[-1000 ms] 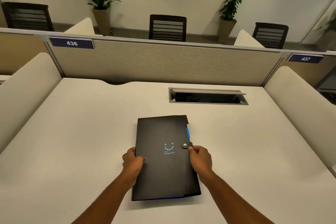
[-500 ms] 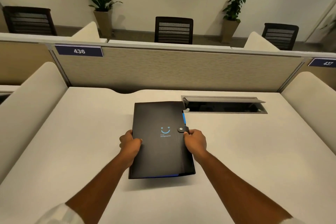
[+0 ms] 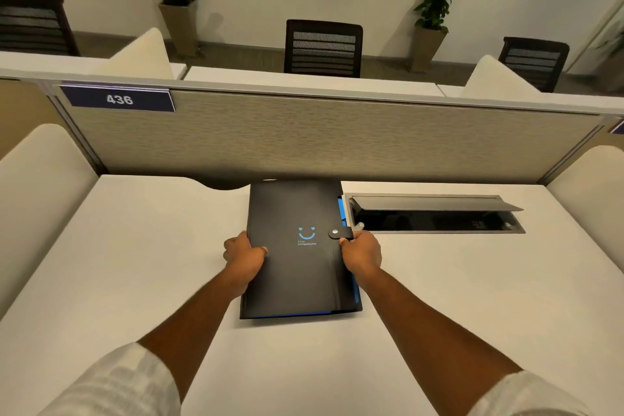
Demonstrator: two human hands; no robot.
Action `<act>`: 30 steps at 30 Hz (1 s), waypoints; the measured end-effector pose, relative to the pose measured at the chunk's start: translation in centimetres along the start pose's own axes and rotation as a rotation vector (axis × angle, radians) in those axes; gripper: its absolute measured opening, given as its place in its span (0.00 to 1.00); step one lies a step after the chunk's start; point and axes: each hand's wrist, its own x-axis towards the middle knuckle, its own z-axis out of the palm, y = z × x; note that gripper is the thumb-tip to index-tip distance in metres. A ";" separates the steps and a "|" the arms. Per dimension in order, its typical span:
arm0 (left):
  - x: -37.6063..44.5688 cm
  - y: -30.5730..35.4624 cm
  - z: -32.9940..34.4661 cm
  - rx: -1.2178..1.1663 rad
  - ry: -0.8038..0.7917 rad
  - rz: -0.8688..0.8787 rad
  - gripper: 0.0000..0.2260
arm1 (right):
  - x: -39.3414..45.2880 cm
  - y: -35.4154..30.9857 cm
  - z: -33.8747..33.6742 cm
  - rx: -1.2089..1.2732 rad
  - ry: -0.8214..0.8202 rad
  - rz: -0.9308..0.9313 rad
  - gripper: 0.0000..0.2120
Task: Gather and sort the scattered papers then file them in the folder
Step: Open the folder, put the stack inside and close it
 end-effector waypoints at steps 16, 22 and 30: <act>3.8 -2.0 2.1 0.405 -0.098 0.219 0.41 | 3.0 0.7 2.8 -0.120 0.137 -0.056 0.21; 4.2 -3.2 2.5 0.608 -0.130 0.329 0.44 | 3.0 1.2 3.0 -0.126 0.153 -0.089 0.23; 4.3 -4.2 3.4 0.645 -0.080 0.379 0.43 | 3.8 1.3 2.9 -0.174 0.154 -0.105 0.22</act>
